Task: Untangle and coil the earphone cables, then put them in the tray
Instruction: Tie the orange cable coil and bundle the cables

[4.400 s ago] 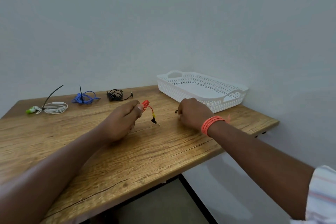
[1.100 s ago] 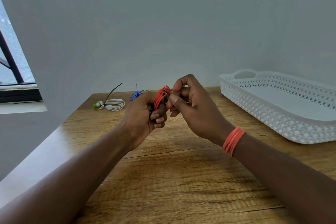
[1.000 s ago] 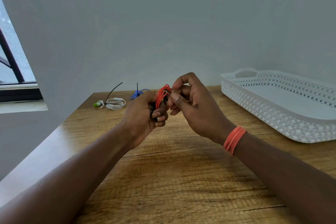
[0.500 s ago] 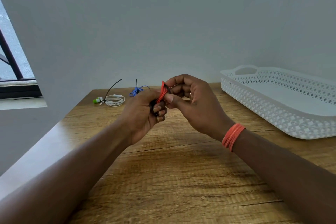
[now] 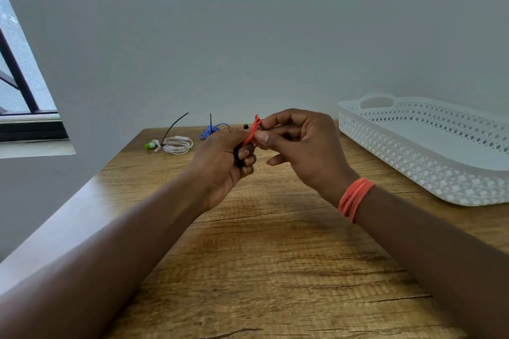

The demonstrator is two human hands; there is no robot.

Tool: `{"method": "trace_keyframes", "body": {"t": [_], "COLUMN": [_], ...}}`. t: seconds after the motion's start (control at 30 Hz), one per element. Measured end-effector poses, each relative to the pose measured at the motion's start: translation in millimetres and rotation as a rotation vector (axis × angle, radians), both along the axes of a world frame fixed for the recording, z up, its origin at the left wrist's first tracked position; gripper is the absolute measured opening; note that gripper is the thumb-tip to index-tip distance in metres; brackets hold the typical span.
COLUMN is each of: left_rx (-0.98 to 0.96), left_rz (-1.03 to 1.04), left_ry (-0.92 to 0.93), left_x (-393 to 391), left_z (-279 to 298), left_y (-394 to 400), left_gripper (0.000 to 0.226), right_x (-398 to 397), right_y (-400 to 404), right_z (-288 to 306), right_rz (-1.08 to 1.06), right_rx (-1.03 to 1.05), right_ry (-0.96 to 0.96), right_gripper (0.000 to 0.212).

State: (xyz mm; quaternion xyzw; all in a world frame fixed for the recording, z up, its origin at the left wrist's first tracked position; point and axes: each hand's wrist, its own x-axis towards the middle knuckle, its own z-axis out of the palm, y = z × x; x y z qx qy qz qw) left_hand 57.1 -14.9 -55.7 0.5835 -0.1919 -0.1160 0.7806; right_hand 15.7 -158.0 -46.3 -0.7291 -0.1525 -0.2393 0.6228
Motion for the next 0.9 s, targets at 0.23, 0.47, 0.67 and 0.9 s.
{"method": "trace_keyframes", "body": {"t": [0.23, 0.47, 0.67, 0.9], "left_rx": [-0.142, -0.137, 0.185, 0.271], "left_rz": [-0.043, 0.008, 0.216, 0.170], "left_ry": [0.180, 0.185, -0.132, -0.244], "left_x": [-0.3, 2.0, 2.7, -1.2], "left_z": [4.4, 4.1, -1.2, -8.3], "left_y": [3.2, 4.1, 6.9, -1.0], "left_gripper": [0.034, 0.030, 0.015, 0.024], "right_x": [1.3, -0.2, -2.0, -1.9], "right_y": [-2.5, -3.0, 0.0, -1.9], "right_z": [0.0, 2.0, 0.5, 2.6], "right_rz": [0.239, 0.189, 0.050, -0.146], "right_rx": [0.233, 0.006, -0.191, -0.234], "right_ry": [0.202, 0.057, -0.096, -0.159], "right_gripper": [0.013, 0.020, 0.007, 0.020]}}
